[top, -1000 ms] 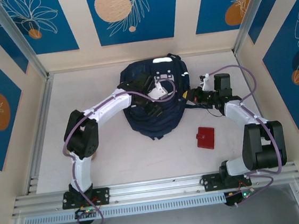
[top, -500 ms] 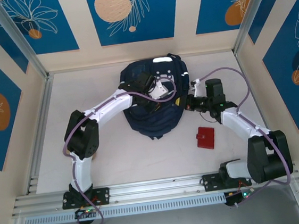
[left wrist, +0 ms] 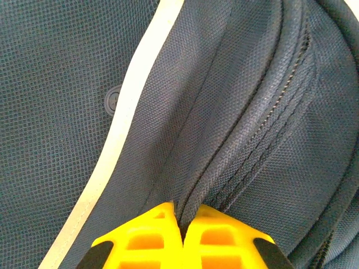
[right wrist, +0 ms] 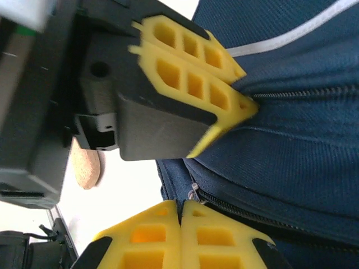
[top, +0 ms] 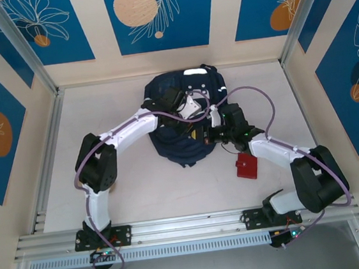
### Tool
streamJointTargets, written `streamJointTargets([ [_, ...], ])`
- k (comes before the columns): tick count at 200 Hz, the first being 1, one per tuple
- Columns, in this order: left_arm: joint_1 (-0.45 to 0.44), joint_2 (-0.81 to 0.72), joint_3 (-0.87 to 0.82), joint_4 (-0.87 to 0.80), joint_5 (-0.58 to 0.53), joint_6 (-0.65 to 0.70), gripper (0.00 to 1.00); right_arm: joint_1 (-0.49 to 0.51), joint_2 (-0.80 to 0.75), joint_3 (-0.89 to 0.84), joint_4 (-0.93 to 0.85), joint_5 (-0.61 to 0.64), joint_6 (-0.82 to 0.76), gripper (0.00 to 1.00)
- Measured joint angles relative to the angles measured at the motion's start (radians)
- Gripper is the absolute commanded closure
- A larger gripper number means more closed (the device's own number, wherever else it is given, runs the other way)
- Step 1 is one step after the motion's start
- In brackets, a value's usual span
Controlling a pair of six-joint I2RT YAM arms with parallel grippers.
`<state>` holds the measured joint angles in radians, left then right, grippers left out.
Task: Pack the student bag
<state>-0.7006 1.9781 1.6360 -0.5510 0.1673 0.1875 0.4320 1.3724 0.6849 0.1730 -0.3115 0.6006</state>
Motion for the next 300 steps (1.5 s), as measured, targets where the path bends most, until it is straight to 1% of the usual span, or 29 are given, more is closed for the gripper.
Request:
streamJointTargets([
  [9,0.002,-0.011,-0.016,0.026,0.007,-0.007,1.00,-0.004,-0.011,-0.016,0.007,0.000,0.018,0.68],
  [19,0.004,-0.021,-0.032,0.063,0.015,-0.014,1.00,-0.015,-0.047,-0.042,-0.001,0.003,0.055,0.62],
  [31,0.006,-0.035,-0.053,0.097,0.021,-0.021,1.00,-0.034,-0.113,-0.066,-0.037,0.006,0.079,0.52],
  [37,0.007,-0.040,-0.063,0.109,0.024,-0.022,1.00,-0.051,-0.151,-0.066,-0.064,0.011,0.088,0.49],
  [52,0.011,-0.053,-0.085,0.134,0.032,-0.023,1.00,-0.103,-0.230,-0.047,-0.127,0.025,0.119,0.46],
  [63,0.012,-0.061,-0.102,0.153,0.036,-0.025,1.00,-0.142,-0.257,-0.008,-0.180,0.029,0.141,0.46],
  [77,0.013,-0.071,-0.121,0.171,0.038,-0.025,1.00,-0.178,-0.252,0.056,-0.248,0.032,0.179,0.46],
  [112,0.014,-0.085,-0.142,0.199,0.039,-0.029,1.00,-0.204,-0.147,0.241,-0.418,0.035,0.272,0.47],
  [125,0.016,-0.089,-0.146,0.203,0.039,-0.029,1.00,-0.204,-0.093,0.302,-0.468,0.034,0.303,0.47],
  [150,0.016,-0.096,-0.159,0.218,0.039,-0.029,1.00,-0.203,0.006,0.395,-0.531,0.027,0.357,0.50],
  [167,0.016,-0.102,-0.172,0.227,0.039,-0.029,1.00,-0.196,0.080,0.459,-0.576,0.026,0.387,0.51],
  [209,0.008,-0.113,-0.207,0.259,0.019,-0.023,1.00,-0.157,0.233,0.616,-0.700,0.069,0.448,0.53],
  [250,-0.011,-0.126,-0.226,0.269,-0.040,-0.005,1.00,-0.133,0.306,0.715,-0.824,0.121,0.505,0.56],
  [300,-0.023,-0.163,-0.275,0.294,-0.100,0.006,1.00,-0.111,0.339,0.752,-0.908,0.173,0.581,0.57],
])
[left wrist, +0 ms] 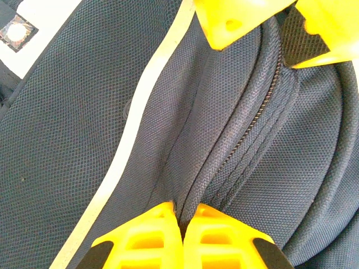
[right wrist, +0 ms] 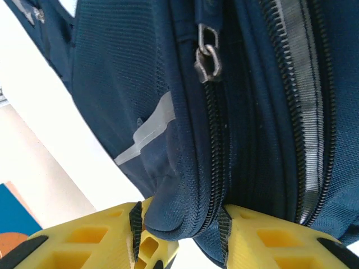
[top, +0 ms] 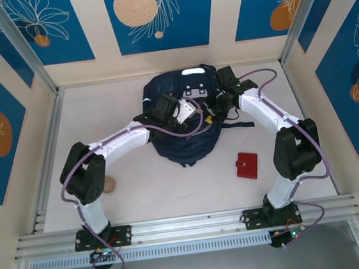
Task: Pack the student bag
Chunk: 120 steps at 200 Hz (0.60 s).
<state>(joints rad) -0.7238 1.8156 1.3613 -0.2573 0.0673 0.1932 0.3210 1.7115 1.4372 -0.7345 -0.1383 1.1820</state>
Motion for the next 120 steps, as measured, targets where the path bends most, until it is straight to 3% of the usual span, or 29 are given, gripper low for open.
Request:
streamJointTargets([
  [36,-0.006,-0.009,-0.015,0.019,-0.029,0.000,1.00,0.014,0.010,0.021,-0.032,0.033,0.050,0.61],
  [67,-0.008,-0.025,-0.032,0.034,-0.056,-0.001,0.99,0.020,0.034,0.042,-0.055,0.031,0.086,0.89],
  [88,-0.008,-0.042,-0.049,0.032,-0.081,-0.013,0.79,0.027,0.041,0.050,-0.060,0.025,0.103,1.00],
  [120,-0.008,-0.113,-0.060,0.025,-0.125,-0.140,0.46,0.033,0.041,0.053,-0.060,0.031,0.108,1.00],
])
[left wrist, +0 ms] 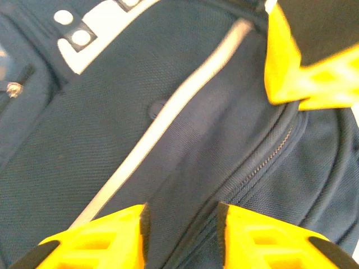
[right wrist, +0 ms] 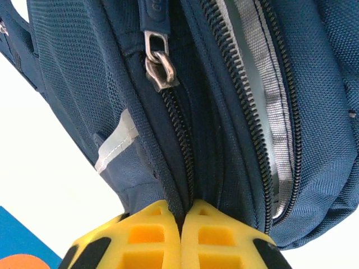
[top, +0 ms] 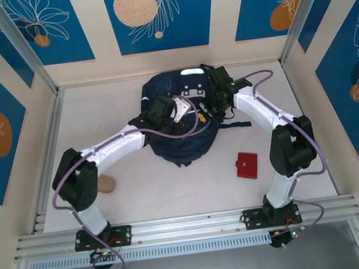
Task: Pack the student bag
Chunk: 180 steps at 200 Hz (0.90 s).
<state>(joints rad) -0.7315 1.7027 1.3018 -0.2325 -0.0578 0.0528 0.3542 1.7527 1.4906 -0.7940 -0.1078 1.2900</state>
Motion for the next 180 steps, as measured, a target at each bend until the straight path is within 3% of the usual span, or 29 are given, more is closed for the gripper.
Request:
streamJointTargets([
  [28,0.002,-0.119,-0.033,-0.023,-0.005,-0.141,0.41,0.000,0.000,0.016,-0.004,0.000,-0.001,1.00],
  [58,0.002,-0.187,-0.123,-0.021,0.072,-0.305,0.40,0.005,0.000,0.052,-0.007,0.000,-0.007,1.00],
  [100,-0.012,-0.132,-0.206,-0.029,0.154,-0.438,0.43,0.006,0.000,0.061,-0.007,-0.004,-0.007,1.00],
  [180,-0.024,-0.012,-0.204,0.014,0.163,-0.533,0.54,0.006,0.000,0.061,-0.006,-0.008,-0.007,1.00],
])
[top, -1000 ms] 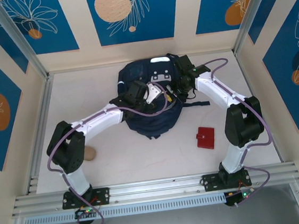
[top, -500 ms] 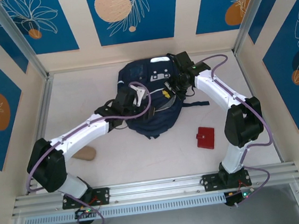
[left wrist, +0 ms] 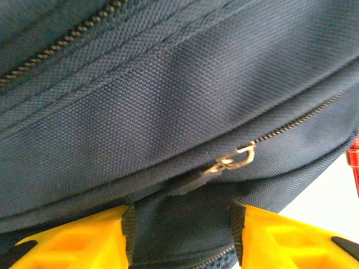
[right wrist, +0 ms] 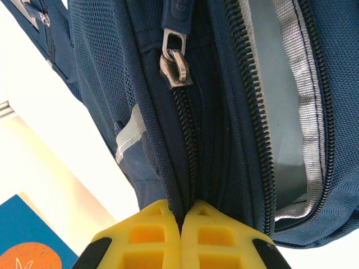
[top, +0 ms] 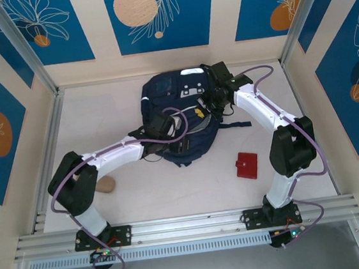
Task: Pack the student bag
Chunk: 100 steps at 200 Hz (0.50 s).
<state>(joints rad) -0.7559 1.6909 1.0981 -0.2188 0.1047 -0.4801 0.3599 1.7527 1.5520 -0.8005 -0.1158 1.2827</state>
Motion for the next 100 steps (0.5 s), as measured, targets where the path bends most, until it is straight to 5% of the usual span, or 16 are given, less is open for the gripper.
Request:
streamJointTargets([
  [39,0.000,0.006,-0.004,0.072,0.029,-0.037,0.56,-0.002,0.000,0.000,0.014,0.000,0.000,1.00],
  [100,-0.001,0.006,-0.019,0.152,0.051,-0.061,0.74,-0.003,0.000,0.000,0.028,0.000,0.000,1.00],
])
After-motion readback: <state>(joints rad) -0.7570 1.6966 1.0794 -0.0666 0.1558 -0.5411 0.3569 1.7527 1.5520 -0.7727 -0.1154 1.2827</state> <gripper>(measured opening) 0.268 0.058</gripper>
